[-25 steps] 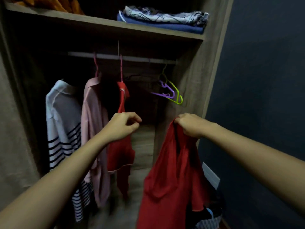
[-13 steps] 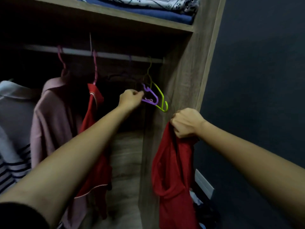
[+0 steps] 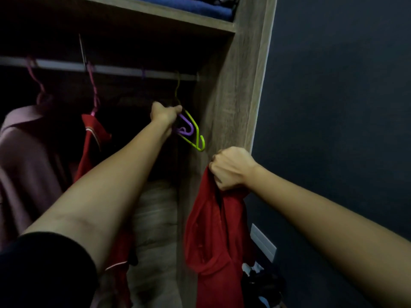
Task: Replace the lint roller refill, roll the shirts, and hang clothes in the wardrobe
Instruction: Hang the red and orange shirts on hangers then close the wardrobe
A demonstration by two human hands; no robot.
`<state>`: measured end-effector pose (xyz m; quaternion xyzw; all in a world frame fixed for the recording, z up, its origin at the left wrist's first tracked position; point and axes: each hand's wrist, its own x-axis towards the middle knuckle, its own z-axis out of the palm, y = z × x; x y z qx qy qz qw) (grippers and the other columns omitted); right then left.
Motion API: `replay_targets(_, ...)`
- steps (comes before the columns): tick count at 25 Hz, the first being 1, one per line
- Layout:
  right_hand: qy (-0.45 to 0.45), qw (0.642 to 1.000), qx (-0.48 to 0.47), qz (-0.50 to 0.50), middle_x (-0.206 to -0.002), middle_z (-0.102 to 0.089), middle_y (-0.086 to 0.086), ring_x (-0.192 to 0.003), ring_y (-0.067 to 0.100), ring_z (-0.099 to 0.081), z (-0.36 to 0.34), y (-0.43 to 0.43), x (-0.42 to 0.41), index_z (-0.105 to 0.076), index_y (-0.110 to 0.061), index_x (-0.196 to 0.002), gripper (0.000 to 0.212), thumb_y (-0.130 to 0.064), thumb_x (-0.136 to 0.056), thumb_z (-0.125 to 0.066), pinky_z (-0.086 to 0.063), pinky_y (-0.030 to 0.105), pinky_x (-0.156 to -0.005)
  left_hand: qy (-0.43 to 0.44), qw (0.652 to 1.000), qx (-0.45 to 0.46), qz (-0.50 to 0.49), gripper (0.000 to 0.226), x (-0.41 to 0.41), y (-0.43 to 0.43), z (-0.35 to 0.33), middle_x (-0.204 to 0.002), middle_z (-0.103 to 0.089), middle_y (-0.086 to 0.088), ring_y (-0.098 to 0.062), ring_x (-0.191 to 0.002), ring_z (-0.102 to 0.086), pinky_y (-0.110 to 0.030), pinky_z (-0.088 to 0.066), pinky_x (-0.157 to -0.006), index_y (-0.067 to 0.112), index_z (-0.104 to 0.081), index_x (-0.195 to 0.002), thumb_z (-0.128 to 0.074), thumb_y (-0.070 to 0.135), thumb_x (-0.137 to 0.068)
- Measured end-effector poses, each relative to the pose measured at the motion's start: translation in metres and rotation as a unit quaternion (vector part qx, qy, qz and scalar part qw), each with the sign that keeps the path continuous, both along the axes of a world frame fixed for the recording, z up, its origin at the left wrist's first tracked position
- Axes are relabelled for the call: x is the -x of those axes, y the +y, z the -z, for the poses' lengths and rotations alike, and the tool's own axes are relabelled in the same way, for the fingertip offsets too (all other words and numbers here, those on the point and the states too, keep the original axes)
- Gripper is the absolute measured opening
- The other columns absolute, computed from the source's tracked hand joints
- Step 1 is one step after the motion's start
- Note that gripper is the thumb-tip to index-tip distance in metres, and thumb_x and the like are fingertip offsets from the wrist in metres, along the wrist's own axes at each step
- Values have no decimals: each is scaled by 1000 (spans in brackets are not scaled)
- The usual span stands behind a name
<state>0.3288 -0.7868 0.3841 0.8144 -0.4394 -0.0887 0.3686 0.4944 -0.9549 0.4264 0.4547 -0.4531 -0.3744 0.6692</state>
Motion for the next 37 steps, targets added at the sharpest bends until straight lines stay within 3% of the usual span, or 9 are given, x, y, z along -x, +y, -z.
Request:
replay_targets(4,5,1000,-3,8,-95,-70,12,-90,33,-65,-1,1,-3,-68,-8,-88,34,-31,-78,-46,-47,34,-63,-22,999,36,31,30,-12,39,-3,-82,-52,-1,-22,-82,-60,-41,-55,-81,12,-46,-90,-69,-2,-76)
replay_targets(8,17,1000,-14,21,-96,-69,12,-91,33,-65,-3,3,-5,-67,-9,-90,35,-32,-78,-44,-48,35,-65,-24,996,25,84,65,-23,127,30,-82,-47,1,-9,-70,-54,-16,-51,-51,-3,-31,-135,-61,-12,-79)
replay_targets(13,-41,998,-21,33,-106,-66,11,-100,32,-62,-7,13,-10,-64,-12,-98,32,-31,-78,-47,-52,38,-73,-29,995,-11,97,64,-65,235,99,-72,-41,0,-8,-62,-58,-15,-50,-54,14,-38,-118,-41,-32,-73)
replay_targets(19,-205,969,-128,55,-124,-53,12,-120,31,-49,11,35,-40,-51,-17,-126,54,-25,-72,-57,-48,41,-94,-257,962,-30,-87,5,-181,309,139,-54,-49,5,-16,-51,-42,-32,-35,-56,32,-54,-81,-51,28,-79)
replay_targets(22,-269,947,-166,59,-128,-50,13,-124,31,-46,12,57,-63,-47,-16,-131,61,-18,-71,-59,-44,38,-99,-342,928,12,-144,14,-227,338,134,-60,-55,3,-20,-57,-52,-34,-41,-63,30,-58,-84,-49,36,-93)
replay_targets(27,-395,898,-188,52,-131,-50,15,-125,29,-46,-1,89,-81,-48,-12,-132,71,-20,-61,-55,-40,36,-104,-444,870,41,-209,24,-282,380,132,-100,-73,-7,-16,-99,-65,-25,-41,-72,18,-70,-109,-54,28,-93)
replay_targets(31,-371,911,-180,-7,-131,-51,8,-125,27,-47,-13,132,-119,-50,-17,-130,65,-21,-66,-61,-43,37,-100,-495,838,149,-173,35,-273,398,129,-99,-74,-9,-1,-90,-62,-9,-36,-70,9,-71,-104,-56,36,-88)
replay_targets(34,-327,925,-177,-78,-131,-52,1,-124,23,-48,-13,166,-162,-51,-23,-126,61,-24,-67,-61,-45,39,-96,-534,811,206,-119,47,-239,400,134,-93,-75,-9,-16,-85,-69,-19,-44,-73,7,-72,-100,-45,43,-86)
replay_targets(37,-312,931,-121,-148,-114,-63,1,-108,29,-59,-8,189,-180,-56,-27,-113,50,-52,-71,-45,-46,38,-79,-450,852,231,-137,43,-222,404,135,-84,-74,-9,-12,-76,-64,-19,-42,-68,6,-71,-96,-45,39,-88)
